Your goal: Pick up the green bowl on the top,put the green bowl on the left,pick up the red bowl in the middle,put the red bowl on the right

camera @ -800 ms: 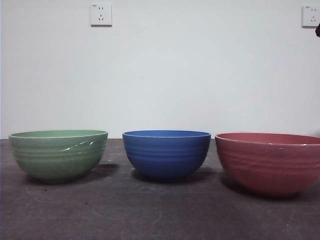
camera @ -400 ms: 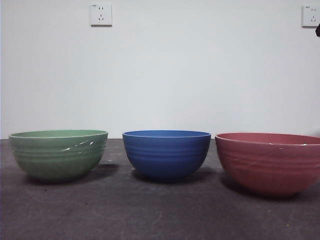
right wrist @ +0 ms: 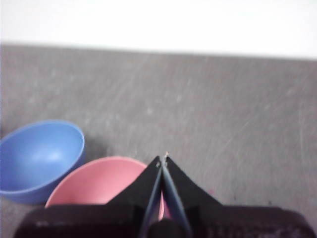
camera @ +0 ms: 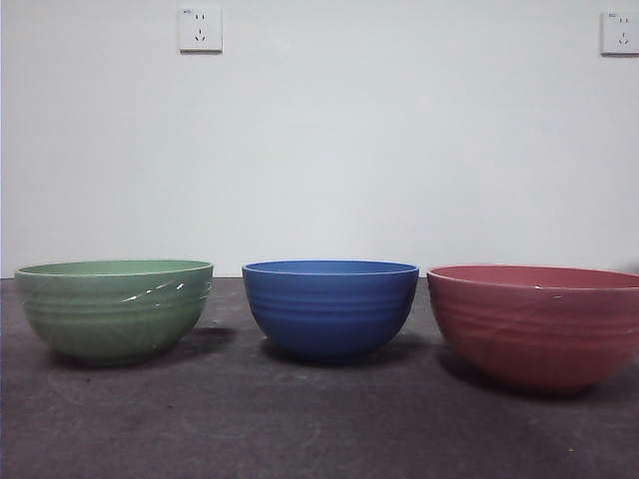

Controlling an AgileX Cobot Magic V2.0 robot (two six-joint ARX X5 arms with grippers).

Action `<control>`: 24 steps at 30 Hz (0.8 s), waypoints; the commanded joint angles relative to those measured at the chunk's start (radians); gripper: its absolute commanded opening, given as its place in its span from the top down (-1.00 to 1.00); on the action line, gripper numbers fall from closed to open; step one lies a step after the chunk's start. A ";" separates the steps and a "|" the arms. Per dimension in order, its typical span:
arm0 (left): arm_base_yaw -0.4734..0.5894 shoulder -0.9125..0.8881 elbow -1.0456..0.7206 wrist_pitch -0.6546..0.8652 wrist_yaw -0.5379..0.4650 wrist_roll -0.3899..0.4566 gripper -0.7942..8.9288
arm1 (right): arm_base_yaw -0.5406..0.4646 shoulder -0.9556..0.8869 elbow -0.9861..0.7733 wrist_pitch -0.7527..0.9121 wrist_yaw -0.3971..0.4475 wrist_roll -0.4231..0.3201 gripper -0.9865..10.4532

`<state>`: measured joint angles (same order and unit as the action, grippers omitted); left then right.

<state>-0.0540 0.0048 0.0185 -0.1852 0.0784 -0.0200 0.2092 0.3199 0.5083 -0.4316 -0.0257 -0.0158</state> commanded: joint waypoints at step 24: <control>0.003 -0.001 -0.013 0.006 0.000 -0.006 0.84 | -0.110 -0.309 -0.496 0.245 -0.073 0.018 0.82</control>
<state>-0.0540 0.0048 0.0185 -0.1852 0.0792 -0.0200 0.0986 0.0097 0.0250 -0.1867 -0.1020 -0.0109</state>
